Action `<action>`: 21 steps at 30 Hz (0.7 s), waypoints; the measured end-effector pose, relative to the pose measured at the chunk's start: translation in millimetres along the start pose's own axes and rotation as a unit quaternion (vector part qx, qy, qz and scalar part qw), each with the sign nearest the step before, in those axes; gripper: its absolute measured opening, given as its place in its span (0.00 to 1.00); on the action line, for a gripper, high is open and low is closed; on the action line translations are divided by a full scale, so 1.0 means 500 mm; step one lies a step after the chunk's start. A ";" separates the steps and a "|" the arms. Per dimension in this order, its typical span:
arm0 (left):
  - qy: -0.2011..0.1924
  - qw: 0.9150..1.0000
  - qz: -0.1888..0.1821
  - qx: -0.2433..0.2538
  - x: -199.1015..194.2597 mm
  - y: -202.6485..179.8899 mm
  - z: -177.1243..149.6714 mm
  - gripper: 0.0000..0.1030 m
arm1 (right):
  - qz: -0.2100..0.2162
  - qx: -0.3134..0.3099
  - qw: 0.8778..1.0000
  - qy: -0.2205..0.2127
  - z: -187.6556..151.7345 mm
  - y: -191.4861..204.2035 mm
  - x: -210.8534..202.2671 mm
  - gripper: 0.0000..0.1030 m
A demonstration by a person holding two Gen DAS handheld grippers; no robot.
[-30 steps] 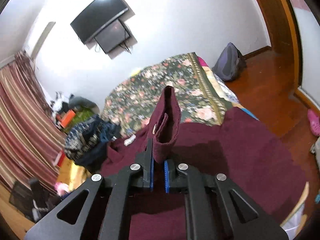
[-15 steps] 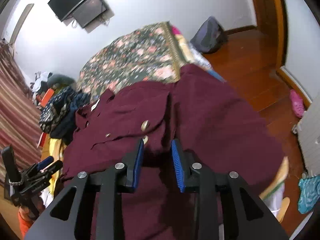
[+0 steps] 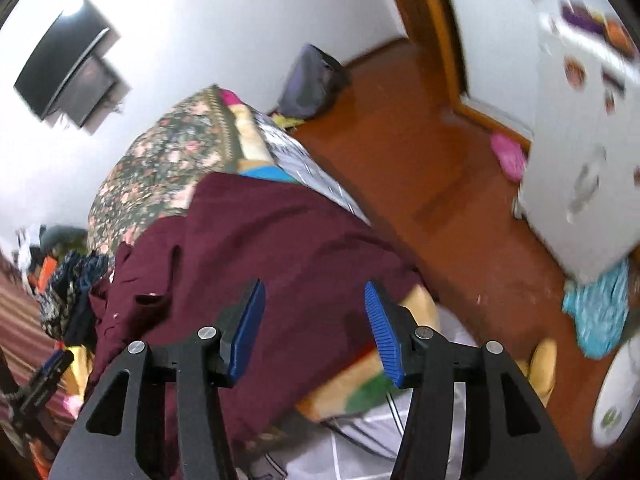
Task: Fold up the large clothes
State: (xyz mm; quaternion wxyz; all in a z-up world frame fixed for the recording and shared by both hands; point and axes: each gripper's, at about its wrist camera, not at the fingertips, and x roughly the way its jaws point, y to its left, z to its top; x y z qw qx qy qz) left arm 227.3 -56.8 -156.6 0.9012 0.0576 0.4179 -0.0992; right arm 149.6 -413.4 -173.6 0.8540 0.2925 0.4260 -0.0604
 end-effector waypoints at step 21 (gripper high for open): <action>0.035 0.999 -0.002 -0.004 0.044 -0.023 -0.019 0.66 | 0.095 0.121 0.987 0.056 0.016 -0.111 0.164 0.53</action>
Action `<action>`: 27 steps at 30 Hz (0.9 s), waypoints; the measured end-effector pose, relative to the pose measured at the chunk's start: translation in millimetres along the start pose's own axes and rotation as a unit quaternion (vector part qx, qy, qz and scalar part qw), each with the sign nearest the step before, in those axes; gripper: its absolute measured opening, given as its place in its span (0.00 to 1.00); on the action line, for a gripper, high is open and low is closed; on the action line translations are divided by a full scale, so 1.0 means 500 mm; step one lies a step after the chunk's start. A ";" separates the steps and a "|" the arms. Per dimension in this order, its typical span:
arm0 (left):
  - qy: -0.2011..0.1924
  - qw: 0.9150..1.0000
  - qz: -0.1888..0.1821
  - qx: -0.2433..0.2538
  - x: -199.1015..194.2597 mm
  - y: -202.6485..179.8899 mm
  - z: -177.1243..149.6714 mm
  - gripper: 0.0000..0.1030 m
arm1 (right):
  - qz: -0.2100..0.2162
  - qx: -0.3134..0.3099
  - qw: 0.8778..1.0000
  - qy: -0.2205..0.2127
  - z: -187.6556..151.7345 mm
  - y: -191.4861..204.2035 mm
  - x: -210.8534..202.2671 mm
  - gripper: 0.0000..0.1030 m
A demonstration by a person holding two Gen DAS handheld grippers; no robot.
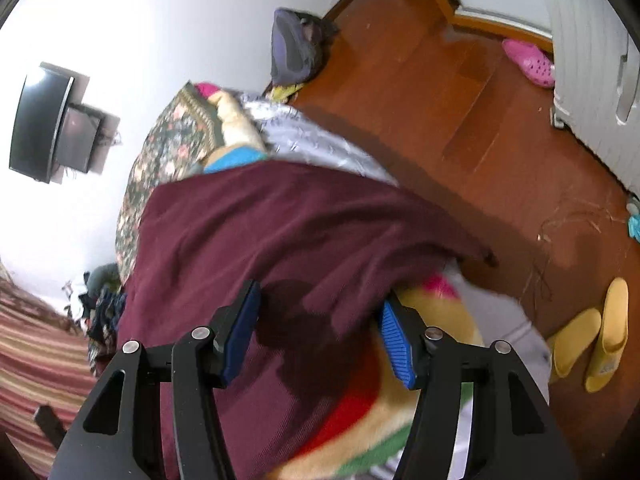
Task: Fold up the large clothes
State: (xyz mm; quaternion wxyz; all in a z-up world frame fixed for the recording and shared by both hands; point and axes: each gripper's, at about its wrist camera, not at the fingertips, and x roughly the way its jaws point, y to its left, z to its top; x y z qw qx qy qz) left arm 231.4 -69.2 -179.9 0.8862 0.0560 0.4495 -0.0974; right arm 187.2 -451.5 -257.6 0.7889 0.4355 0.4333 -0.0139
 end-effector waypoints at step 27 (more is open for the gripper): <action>-0.033 0.999 0.005 -0.029 -0.056 0.068 -0.021 0.67 | 0.142 -0.341 0.929 0.005 -0.195 0.514 -0.075 0.09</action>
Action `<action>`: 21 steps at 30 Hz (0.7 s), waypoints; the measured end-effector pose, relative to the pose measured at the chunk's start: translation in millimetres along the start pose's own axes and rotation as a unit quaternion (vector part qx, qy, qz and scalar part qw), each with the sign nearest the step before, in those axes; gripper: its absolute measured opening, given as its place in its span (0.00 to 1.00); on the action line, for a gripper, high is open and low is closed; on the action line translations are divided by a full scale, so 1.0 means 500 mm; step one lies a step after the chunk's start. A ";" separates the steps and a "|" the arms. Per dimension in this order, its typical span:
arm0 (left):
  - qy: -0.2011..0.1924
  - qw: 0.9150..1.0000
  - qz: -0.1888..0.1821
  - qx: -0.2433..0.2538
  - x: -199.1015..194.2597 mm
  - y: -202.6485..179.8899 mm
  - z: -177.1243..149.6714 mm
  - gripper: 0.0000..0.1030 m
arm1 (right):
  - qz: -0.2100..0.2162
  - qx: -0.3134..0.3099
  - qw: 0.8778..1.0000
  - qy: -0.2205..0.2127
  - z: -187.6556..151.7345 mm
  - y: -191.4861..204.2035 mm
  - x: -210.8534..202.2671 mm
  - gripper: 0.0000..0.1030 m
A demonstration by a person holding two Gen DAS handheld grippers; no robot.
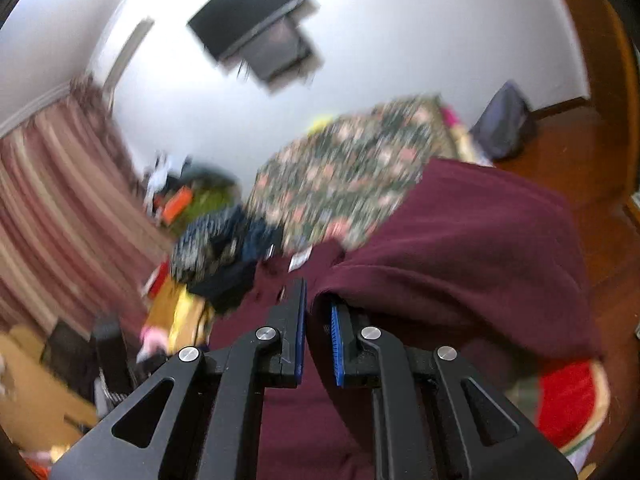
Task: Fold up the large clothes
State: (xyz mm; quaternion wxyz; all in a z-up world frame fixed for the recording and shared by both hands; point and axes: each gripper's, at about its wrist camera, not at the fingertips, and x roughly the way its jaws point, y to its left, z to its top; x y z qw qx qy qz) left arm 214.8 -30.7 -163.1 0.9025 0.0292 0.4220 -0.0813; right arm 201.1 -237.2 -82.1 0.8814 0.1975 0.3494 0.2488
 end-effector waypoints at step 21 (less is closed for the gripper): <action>-0.017 1.000 0.000 0.025 -0.027 -0.030 0.002 0.67 | -0.057 0.030 0.996 0.059 -0.053 -0.043 0.005 0.39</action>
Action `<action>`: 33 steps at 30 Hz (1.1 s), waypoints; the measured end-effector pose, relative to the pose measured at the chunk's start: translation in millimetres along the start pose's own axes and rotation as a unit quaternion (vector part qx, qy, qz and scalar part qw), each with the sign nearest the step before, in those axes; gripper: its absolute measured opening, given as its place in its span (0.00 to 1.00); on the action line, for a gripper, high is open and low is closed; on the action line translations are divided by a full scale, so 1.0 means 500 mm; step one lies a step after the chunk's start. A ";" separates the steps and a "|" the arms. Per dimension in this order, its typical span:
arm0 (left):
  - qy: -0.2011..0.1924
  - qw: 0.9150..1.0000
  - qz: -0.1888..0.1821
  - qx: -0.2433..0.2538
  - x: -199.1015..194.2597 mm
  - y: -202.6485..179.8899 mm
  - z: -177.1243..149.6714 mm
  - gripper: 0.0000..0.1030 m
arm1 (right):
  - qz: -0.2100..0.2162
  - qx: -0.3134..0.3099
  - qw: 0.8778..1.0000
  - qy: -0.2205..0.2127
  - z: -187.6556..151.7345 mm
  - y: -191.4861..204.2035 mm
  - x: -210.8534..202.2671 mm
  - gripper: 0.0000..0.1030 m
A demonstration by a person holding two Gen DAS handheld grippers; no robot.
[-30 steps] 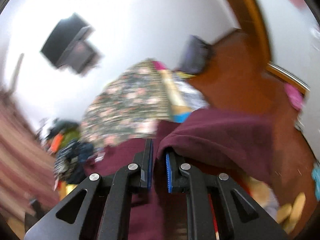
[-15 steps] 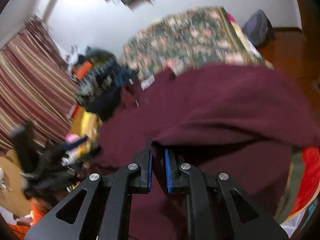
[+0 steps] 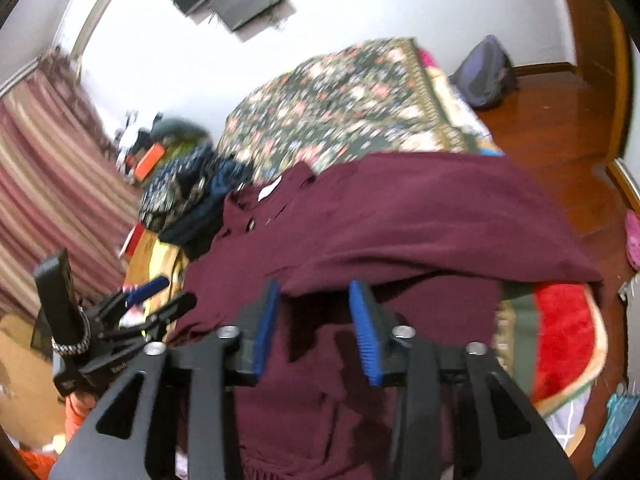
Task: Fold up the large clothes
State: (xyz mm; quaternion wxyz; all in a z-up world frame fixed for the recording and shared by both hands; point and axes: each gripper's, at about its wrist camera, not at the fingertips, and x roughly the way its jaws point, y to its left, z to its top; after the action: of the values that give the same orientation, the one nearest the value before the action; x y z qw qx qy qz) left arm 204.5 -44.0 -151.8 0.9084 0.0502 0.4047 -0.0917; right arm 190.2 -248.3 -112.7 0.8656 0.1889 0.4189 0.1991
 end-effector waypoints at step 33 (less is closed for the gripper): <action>0.037 0.999 0.000 -0.037 0.066 0.031 0.004 0.70 | -0.084 0.298 0.948 -0.071 0.022 -0.330 0.035 0.28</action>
State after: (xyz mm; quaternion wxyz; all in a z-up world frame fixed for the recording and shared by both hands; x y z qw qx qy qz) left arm 230.7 -33.1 -174.6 0.8939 0.0199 0.4416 -0.0747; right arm 239.5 -381.3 -199.2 0.8109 0.4161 0.4108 -0.0227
